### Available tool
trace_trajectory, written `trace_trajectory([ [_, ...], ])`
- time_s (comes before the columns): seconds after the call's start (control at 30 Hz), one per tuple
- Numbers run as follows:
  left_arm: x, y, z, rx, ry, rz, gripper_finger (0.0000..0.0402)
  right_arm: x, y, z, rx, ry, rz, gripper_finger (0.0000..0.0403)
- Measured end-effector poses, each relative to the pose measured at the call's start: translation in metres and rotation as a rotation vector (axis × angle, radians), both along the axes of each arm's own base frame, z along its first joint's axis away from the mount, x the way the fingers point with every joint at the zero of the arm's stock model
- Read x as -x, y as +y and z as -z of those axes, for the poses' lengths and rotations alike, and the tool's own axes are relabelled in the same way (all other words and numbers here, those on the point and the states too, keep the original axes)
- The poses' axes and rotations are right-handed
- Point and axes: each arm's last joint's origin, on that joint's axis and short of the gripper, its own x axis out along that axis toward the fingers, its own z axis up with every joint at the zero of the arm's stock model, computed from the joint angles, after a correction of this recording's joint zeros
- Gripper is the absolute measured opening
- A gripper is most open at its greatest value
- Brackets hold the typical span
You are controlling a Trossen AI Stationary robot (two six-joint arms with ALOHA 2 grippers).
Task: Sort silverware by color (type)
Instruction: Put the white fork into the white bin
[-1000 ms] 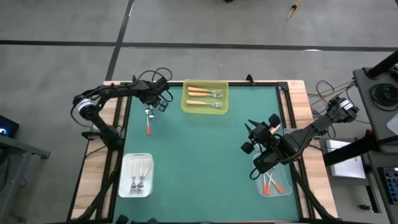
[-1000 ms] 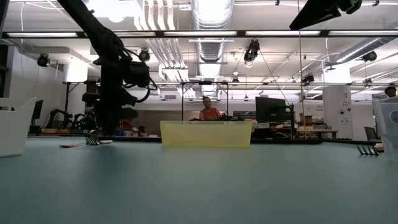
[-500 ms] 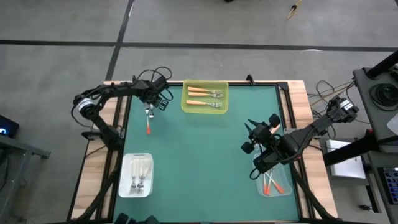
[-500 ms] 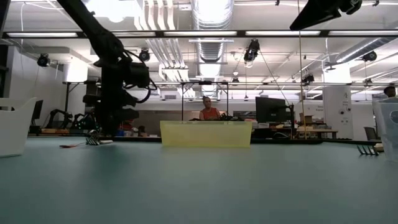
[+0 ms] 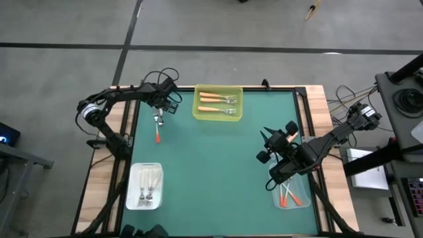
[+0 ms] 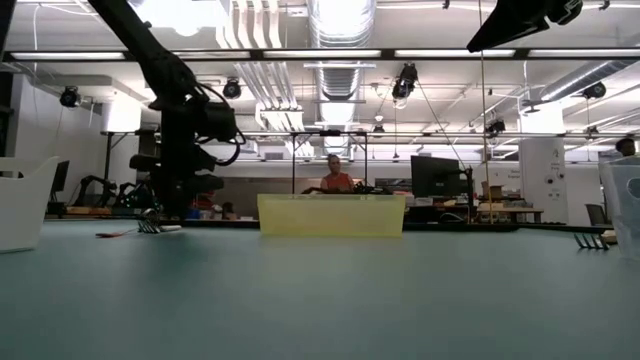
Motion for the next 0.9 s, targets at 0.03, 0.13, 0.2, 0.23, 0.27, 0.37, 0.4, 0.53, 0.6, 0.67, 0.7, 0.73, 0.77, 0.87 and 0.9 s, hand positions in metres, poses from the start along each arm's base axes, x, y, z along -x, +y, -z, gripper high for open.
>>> trace_trajectory([
  [0.03,0.000,0.000,0.000,-0.001,-0.002,-0.001,0.0130,0.000,0.000,0.000,0.000,0.000,0.000,0.0082],
  [0.13,0.001,0.002,0.001,0.002,-0.011,-0.006,0.0130,0.000,0.000,0.000,0.000,0.001,0.000,0.0082],
  [0.2,0.002,0.006,0.003,0.005,-0.023,-0.015,0.0130,0.000,0.000,0.000,0.001,0.001,0.000,0.0082],
  [0.23,0.003,0.008,0.004,0.008,-0.030,-0.021,0.0130,0.000,0.000,0.000,0.001,0.001,0.000,0.0082],
  [0.27,0.004,0.009,0.005,0.016,-0.040,-0.024,0.0130,0.000,0.000,0.000,0.001,0.001,0.000,0.0082],
  [0.37,0.004,0.011,0.011,0.042,-0.043,-0.028,0.0130,0.000,0.000,0.001,0.002,0.003,0.000,0.0082],
  [0.4,0.003,0.011,0.013,0.046,-0.042,-0.032,0.0130,0.000,0.000,0.001,0.003,0.005,0.000,0.0082],
  [0.53,0.003,0.012,0.017,0.045,-0.030,-0.040,0.0130,0.001,0.000,0.001,0.005,0.009,0.000,0.0082],
  [0.6,0.003,0.012,0.017,0.041,-0.025,-0.043,0.0130,0.001,-0.001,0.001,0.006,0.011,0.000,0.0082],
  [0.67,0.002,0.013,0.018,0.038,-0.025,-0.043,0.0130,0.001,-0.001,0.001,0.006,0.011,0.001,0.0082],
  [0.7,0.002,0.013,0.018,0.036,-0.026,-0.043,0.0130,0.001,-0.001,0.001,0.005,0.009,0.001,0.0082],
  [0.73,0.001,0.013,0.018,0.032,-0.030,-0.042,0.0130,0.001,-0.001,0.001,0.005,0.009,0.001,0.0082],
  [0.77,0.001,0.012,0.017,0.030,-0.032,-0.040,0.0130,0.001,-0.001,0.001,0.005,0.010,0.001,0.0082],
  [0.87,-0.002,0.010,0.017,0.039,-0.043,-0.026,0.0130,0.001,-0.001,0.002,0.008,0.013,0.001,0.0082],
  [0.9,-0.004,0.009,0.017,0.041,-0.051,-0.018,0.0130,0.001,-0.001,0.002,0.008,0.014,0.001,0.0082],
])
